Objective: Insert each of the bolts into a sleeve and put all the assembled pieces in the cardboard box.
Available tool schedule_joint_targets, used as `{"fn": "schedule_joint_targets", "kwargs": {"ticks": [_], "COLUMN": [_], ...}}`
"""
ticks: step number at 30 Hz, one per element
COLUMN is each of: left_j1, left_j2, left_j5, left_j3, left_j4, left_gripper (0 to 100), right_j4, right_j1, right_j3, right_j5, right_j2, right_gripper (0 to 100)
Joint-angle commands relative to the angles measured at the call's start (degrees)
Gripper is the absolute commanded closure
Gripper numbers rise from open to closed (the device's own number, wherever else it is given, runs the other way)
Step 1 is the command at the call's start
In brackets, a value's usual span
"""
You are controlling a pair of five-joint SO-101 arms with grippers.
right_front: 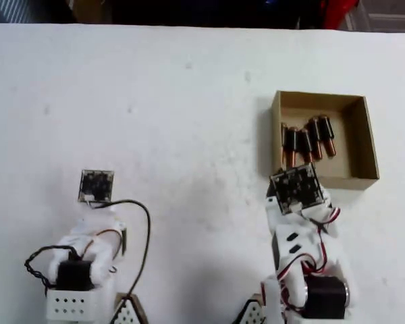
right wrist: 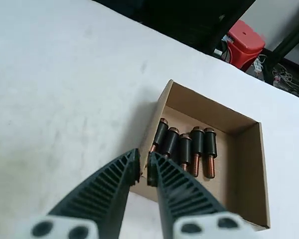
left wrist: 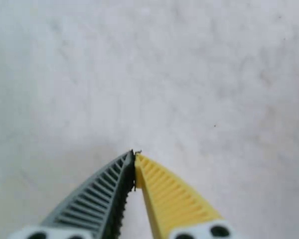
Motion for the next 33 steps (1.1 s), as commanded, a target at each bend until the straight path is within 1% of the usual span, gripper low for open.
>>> {"fn": "schedule_joint_targets", "kwargs": {"ticks": [1, 4, 9, 13, 21, 33], "left_j1": [-0.4, -0.4, -0.4, -0.4, -0.4, -0.4], "left_j2": [-0.48, -0.48, -0.48, -0.48, -0.48, -0.48], "left_j5": [0.44, 0.44, 0.44, 0.44, 0.44, 0.44], "left_j3": [0.0, 0.0, 0.0, 0.0, 0.0, 0.0], "left_j4": [0.09, 0.09, 0.09, 0.09, 0.09, 0.09], "left_gripper": [98, 98, 98, 98, 98, 98], "right_j4": [-0.84, -0.75, -0.75, -0.75, -2.77, -2.86], "right_j1": [-0.84, -2.86, -5.85, -5.49, -5.49, -5.32], "right_j3": [2.02, 5.71, 7.3, 8.0, 15.56, 24.35], "right_j5": [-0.09, -0.09, -0.53, -0.62, -0.62, -0.7], "right_j2": [-3.21, -6.37, -6.2, -6.2, -6.2, -6.2], "right_gripper": [98.1, 98.1, 98.1, 98.1, 98.1, 98.1]}}
